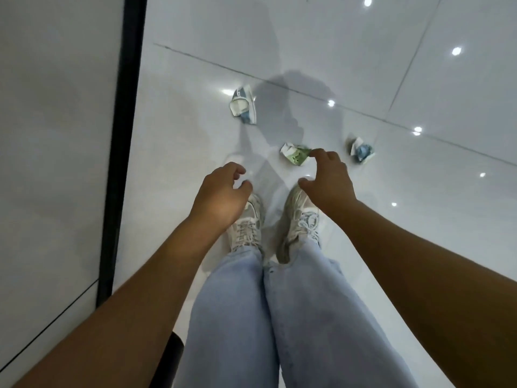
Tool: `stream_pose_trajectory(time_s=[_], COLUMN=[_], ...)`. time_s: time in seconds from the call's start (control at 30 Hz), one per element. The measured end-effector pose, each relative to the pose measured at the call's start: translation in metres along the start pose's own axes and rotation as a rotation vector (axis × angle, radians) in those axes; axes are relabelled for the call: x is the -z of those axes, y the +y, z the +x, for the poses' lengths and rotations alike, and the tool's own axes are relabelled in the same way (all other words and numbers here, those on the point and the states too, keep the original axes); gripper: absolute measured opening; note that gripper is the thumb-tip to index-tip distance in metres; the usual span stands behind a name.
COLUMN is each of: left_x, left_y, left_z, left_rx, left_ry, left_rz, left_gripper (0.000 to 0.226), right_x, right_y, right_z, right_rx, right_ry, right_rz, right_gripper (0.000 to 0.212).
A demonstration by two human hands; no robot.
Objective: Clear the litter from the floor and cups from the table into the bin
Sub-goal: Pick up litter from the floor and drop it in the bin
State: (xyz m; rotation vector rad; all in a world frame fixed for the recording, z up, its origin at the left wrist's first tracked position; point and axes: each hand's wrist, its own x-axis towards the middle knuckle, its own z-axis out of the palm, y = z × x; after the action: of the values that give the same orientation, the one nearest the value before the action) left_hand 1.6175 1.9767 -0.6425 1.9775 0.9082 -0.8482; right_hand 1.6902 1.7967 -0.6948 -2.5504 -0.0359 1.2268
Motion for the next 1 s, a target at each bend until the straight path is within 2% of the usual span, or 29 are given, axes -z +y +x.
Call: stream_pose_trajectory(time_s=[0.3, 0.57, 0.7, 0.8, 1.0], left_x=[-0.048, -0.072, -0.071, -0.063, -0.039], left_y=[-0.029, -0.024, -0.01, 0.008, 0.054], left_z=[0.08, 0.11, 0.113, 0.107, 0.07], left_rx=[0.026, 0.022, 0.047, 0.1, 0.156], left_ry=[-0.025, -0.043, -0.05, -0.039, -0.088], left_rz=[-0.024, -0.055, -0.058, -0.133, -0.278], left_gripper=[0.028, 0.028, 0.029, 0.029, 0.043], right_x=[-0.07, -0.085, -0.075, -0.058, -0.011], right_y=[0.031, 0.045, 0.04, 0.026, -0.003], right_z=[0.106, 0.128, 0.114, 0.087, 0.013], right_rx=[0.083, 0.109, 0.11, 0.183, 0.295], right_ry=[-0.01, -0.016, -0.029, -0.015, 0.003], right_rz=[-0.144, -0.174, -0.124, -0.036, 0.122], right_gripper=[0.066, 0.057, 0.057, 0.058, 0.064])
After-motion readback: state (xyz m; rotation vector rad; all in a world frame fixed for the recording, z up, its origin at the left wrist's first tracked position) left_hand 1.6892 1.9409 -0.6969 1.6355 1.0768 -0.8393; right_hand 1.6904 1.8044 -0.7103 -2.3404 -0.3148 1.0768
